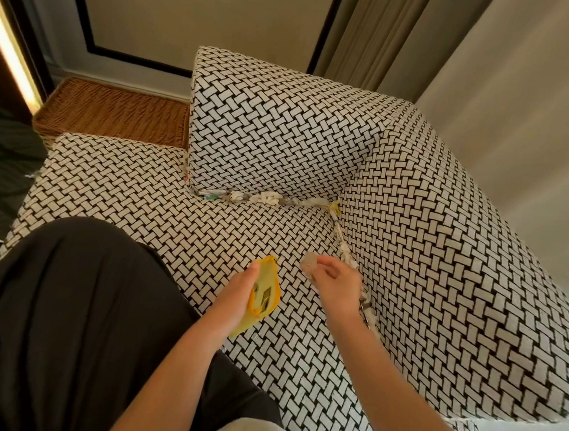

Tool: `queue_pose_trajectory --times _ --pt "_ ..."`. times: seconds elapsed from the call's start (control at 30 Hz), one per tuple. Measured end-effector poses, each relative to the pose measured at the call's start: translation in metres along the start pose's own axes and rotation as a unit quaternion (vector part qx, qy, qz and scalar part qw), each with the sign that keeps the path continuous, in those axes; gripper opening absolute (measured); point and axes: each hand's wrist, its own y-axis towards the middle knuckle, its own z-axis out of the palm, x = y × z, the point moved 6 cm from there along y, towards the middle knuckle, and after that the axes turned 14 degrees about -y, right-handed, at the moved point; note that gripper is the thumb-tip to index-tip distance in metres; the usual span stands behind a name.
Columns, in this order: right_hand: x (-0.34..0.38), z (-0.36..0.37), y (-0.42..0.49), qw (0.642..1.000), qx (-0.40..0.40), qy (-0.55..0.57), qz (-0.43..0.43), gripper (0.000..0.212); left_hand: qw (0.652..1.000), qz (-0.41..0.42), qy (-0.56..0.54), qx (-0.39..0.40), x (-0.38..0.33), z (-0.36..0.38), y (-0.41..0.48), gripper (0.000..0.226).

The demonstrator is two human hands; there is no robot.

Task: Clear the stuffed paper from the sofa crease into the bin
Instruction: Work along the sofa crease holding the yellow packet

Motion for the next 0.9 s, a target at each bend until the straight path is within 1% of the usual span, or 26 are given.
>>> queue_pose_trajectory --times 0.03,0.1,0.13,0.2,0.27,0.3,0.37,0.4,0.43,0.5,0.57,0.6,0.63,0.77,0.87,0.9 --pt "0.013 0.0 -0.011 0.999 0.015 0.031 -0.016 0.017 1.0 -0.004 -0.002 0.0 0.0 0.0 0.0 0.064" --pt "0.038 0.002 -0.032 0.996 0.046 0.029 -0.07 0.019 1.0 0.003 -0.021 0.007 -0.003 0.003 -0.002 0.055" --pt "0.047 0.005 -0.04 0.993 0.061 0.013 -0.101 0.022 0.999 0.01 -0.03 0.012 -0.006 0.005 -0.004 0.048" --pt "0.056 0.014 -0.05 0.983 0.081 -0.041 -0.157 0.02 0.998 0.026 -0.051 0.016 -0.009 0.006 -0.003 0.041" --pt "0.055 0.017 -0.052 0.974 0.068 -0.082 -0.199 0.018 0.997 0.026 -0.076 0.014 -0.009 0.005 -0.003 0.042" --pt "0.05 0.015 -0.048 0.976 0.049 -0.083 -0.196 0.017 0.996 0.028 -0.081 0.01 -0.009 0.004 -0.001 0.047" --pt "0.037 0.007 -0.033 0.986 0.009 -0.069 -0.149 0.017 0.998 0.017 -0.067 -0.011 -0.006 -0.001 0.001 0.059" --pt "0.03 0.004 -0.024 0.989 -0.009 -0.078 -0.123 0.017 0.998 0.011 -0.061 -0.021 -0.004 -0.004 0.003 0.064" --pt "0.022 0.003 -0.015 0.988 -0.02 -0.11 -0.105 0.017 0.998 0.007 -0.055 -0.026 -0.003 -0.005 0.004 0.067" --pt "0.005 0.008 0.004 0.979 -0.006 -0.186 -0.081 0.026 0.998 0.007 -0.05 -0.029 -0.003 -0.006 0.004 0.067" --pt "-0.012 0.019 0.02 0.972 0.045 -0.229 -0.035 0.044 0.999 0.008 -0.043 -0.026 -0.004 -0.005 0.002 0.067" --pt "-0.019 0.025 0.026 0.966 0.068 -0.249 -0.015 0.049 0.999 0.008 -0.041 -0.021 -0.005 -0.004 0.002 0.067" --pt "-0.024 0.03 0.032 0.958 0.077 -0.274 -0.007 0.048 0.999 0.01 -0.041 -0.018 -0.005 -0.003 0.002 0.067" --pt "-0.021 0.04 0.045 0.929 0.056 -0.363 -0.033 0.028 0.999 0.011 -0.042 -0.019 -0.005 -0.003 0.003 0.067" --pt "-0.021 0.043 0.051 0.921 0.089 -0.378 -0.036 0.023 0.998 0.018 -0.054 -0.017 -0.005 -0.004 0.005 0.066" --pt "-0.022 0.043 0.053 0.922 0.101 -0.371 -0.039 0.017 0.998 0.019 -0.055 -0.016 -0.004 -0.004 0.006 0.065"
